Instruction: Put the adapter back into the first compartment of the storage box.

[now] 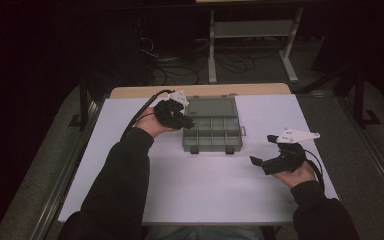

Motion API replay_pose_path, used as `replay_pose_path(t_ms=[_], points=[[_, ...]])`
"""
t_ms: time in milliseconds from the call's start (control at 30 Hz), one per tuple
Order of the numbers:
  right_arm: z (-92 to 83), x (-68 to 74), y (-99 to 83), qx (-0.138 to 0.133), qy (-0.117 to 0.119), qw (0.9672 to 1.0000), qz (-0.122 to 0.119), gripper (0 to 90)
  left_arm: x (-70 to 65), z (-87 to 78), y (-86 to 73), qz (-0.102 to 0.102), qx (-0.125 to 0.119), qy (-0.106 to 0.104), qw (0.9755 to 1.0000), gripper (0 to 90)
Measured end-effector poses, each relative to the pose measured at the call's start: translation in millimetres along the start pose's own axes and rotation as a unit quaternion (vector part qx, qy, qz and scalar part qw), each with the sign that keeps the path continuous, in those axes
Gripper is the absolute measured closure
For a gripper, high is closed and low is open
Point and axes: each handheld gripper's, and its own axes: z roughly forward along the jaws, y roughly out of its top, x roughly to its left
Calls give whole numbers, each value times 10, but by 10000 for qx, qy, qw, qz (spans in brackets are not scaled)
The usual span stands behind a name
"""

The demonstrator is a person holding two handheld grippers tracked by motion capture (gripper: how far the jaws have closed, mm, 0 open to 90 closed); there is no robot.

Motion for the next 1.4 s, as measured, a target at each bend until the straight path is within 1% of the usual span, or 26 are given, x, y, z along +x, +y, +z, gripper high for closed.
replay_pose_path(t_ms=[33, 133, 267, 433, 500, 567, 700, 733, 800, 900, 967, 1067, 1133, 1233, 1400], points=[[1, 0, 0, 3, 1, 10000, 0, 0, 12, 1, 8, 14, 30, -2, 10000, 762], [5, 2, 0, 14, 7, 10000, -5, 0, 55, 35, 27, -19, -6, 34, 10000, 762], [4, 0, -1, 9, 5, 10000, -2, 0, 123, 69, 26, -122, -6, 120, 9999, 762], [4, 0, 0, 7, 16, 10000, -5, 0, 207, 121, -14, -279, -10, 191, 9994, 763], [5, 0, 0, 10, 17, 10000, -8, 0, 238, 141, -31, -333, -25, 193, 9993, 762], [6, 1, -1, 13, 16, 10000, -9, 0, 276, 167, -51, -434, -75, 173, 9989, 762], [7, 0, -1, 15, 11, 10000, -9, 0, 327, 207, -69, -468, -2, 235, 9986, 762], [7, 0, -1, 19, 10, 10000, -7, 0, 339, 215, -78, -498, -25, 246, 9985, 762], [10, -1, -2, 23, 12, 10000, -6, 0, 365, 225, -93, -509, 4, 252, 9984, 763], [12, -1, -3, 26, 17, 10000, -6, 0, 415, 264, -132, -524, -37, 229, 9984, 762], [10, -1, -3, 22, 12, 10000, -2, 0, 440, 290, -156, -556, -112, 239, 9981, 762], [14, -3, -5, 34, 9, 10000, 1, 0, 465, 329, -163, -547, -178, 261, 9980, 762], [16, -4, -5, 39, 11, 10000, 2, 0, 478, 353, -161, -525, -178, 273, 9981, 763], [14, -4, -4, 29, 16, 10000, -1, 0, 492, 393, -172, -550, -152, 282, 9980, 762], [14, -3, -4, 27, 22, 10000, -4, 0, 511, 495, -210, -556, -18, 238, 9982, 762]])
